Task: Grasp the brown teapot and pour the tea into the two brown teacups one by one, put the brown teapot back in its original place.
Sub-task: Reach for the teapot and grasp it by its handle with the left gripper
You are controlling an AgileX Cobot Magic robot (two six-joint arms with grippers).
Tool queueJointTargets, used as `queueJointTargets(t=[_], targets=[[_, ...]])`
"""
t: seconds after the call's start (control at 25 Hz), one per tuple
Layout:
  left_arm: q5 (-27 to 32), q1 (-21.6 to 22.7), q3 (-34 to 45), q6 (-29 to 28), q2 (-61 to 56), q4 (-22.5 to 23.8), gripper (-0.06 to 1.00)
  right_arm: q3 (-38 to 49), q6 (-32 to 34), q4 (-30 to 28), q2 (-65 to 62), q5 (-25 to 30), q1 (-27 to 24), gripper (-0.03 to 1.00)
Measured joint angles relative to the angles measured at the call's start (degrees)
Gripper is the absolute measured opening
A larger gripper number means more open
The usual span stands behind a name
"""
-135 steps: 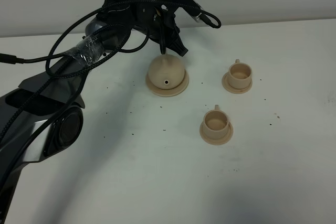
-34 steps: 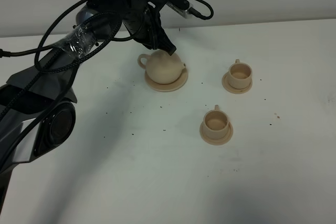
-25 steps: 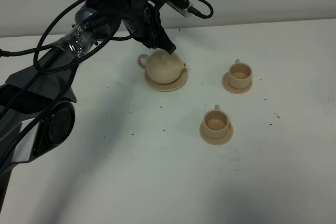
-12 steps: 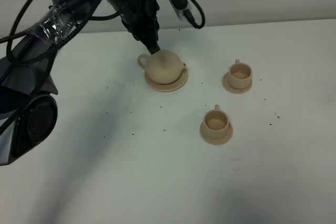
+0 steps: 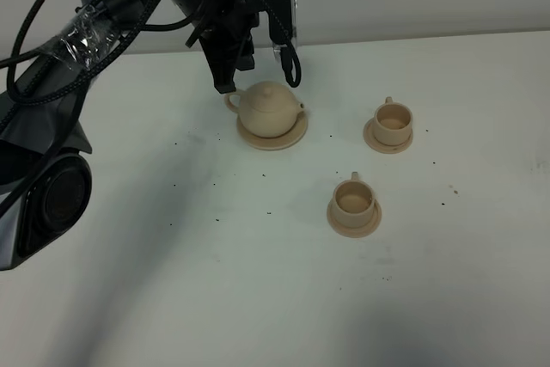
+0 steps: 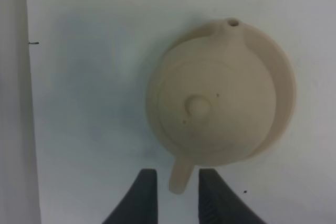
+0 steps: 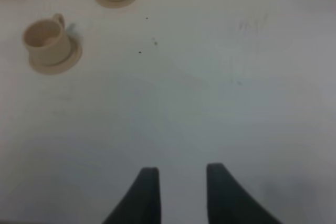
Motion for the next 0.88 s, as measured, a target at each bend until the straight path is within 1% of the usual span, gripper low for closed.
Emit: queueJointTargets(t=[0.08, 0.16, 0.32, 0.4, 0.52, 0.68, 0.8, 0.88], targets=[[0.0, 0.3, 0.0, 1.36, 0.0, 0.07, 0.21, 0.0, 0.0, 0.0, 0.0, 0.0, 0.0, 0.23], [0.0, 0.82, 0.0, 3.24, 0.0, 1.62, 0.21, 0.0, 0.0, 0.0, 0.0, 0.0, 0.0, 0.23], [0.0, 2.94, 0.0, 9.85, 0.0, 2.53, 0.21, 0.0, 0.0, 0.0, 0.0, 0.0, 0.0, 0.23], [0.0, 3.88, 0.0, 11.54, 0.0, 2.93, 0.21, 0.0, 0.0, 0.0, 0.0, 0.0, 0.0, 0.23], [0.0, 4.55, 0.0, 12.69, 0.0, 2.93, 0.22, 0.0, 0.0, 0.0, 0.0, 0.0, 0.0, 0.23], [0.0, 4.55, 0.0, 12.44, 0.48, 2.93, 0.22, 0.0, 0.0, 0.0, 0.0, 0.0, 0.0, 0.23], [-0.05, 4.55, -0.06, 11.88, 1.91, 1.6, 0.23, 0.0, 0.0, 0.0, 0.0, 0.0, 0.0, 0.23], [-0.05, 4.43, -0.06, 11.87, 3.0, 1.75, 0.23, 0.0, 0.0, 0.0, 0.0, 0.0, 0.0, 0.23]])
